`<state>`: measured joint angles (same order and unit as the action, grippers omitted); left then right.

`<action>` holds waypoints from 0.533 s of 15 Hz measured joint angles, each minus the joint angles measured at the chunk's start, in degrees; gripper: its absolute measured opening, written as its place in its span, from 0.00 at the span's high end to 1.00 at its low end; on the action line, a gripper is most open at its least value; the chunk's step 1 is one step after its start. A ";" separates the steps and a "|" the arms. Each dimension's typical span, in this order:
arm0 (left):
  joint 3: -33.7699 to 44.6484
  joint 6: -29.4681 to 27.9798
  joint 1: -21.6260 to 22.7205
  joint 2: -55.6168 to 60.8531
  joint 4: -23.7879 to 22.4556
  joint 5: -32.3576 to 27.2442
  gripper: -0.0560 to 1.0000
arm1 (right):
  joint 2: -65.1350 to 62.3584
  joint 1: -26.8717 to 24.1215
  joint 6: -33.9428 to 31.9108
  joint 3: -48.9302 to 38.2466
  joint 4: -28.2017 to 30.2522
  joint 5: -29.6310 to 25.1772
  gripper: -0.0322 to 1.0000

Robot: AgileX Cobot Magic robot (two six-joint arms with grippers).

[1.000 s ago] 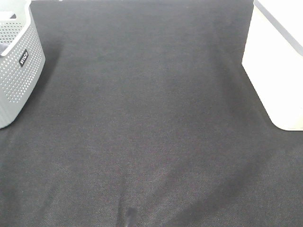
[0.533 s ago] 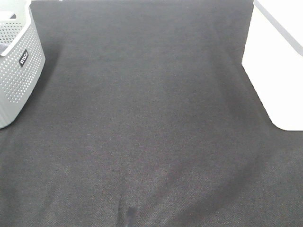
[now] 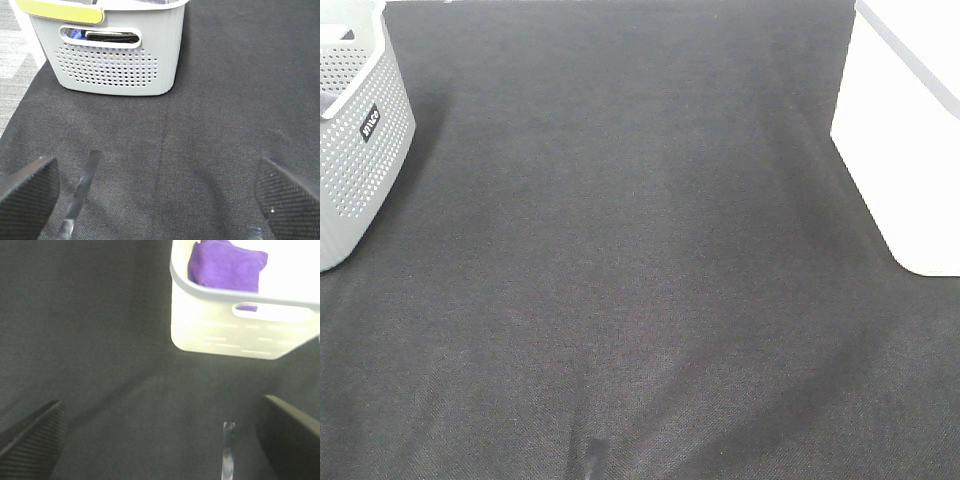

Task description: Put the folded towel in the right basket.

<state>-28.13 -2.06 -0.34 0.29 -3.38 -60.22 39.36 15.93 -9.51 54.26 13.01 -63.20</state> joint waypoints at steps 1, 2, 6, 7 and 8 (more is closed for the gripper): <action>0.00 0.00 0.00 0.00 0.00 0.00 0.01 | -3.27 0.00 0.00 -1.66 -0.46 -0.11 0.02; 0.00 0.00 0.00 0.00 0.00 0.00 0.01 | -7.39 0.00 0.00 -3.84 -0.92 -0.11 0.02; 0.00 0.00 0.00 0.00 0.00 0.00 0.01 | -18.39 -5.90 2.81 -13.98 -6.07 0.74 0.02; 0.00 0.00 0.00 0.00 0.00 0.00 0.01 | -20.45 -6.93 5.16 -16.96 -8.94 1.66 0.02; 0.00 0.00 0.00 0.00 0.00 0.00 0.01 | -22.40 -7.22 7.85 -19.82 -11.97 1.78 0.02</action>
<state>-28.13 -2.06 -0.34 0.29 -3.38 -60.22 16.96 8.71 -1.66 34.43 1.03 -61.42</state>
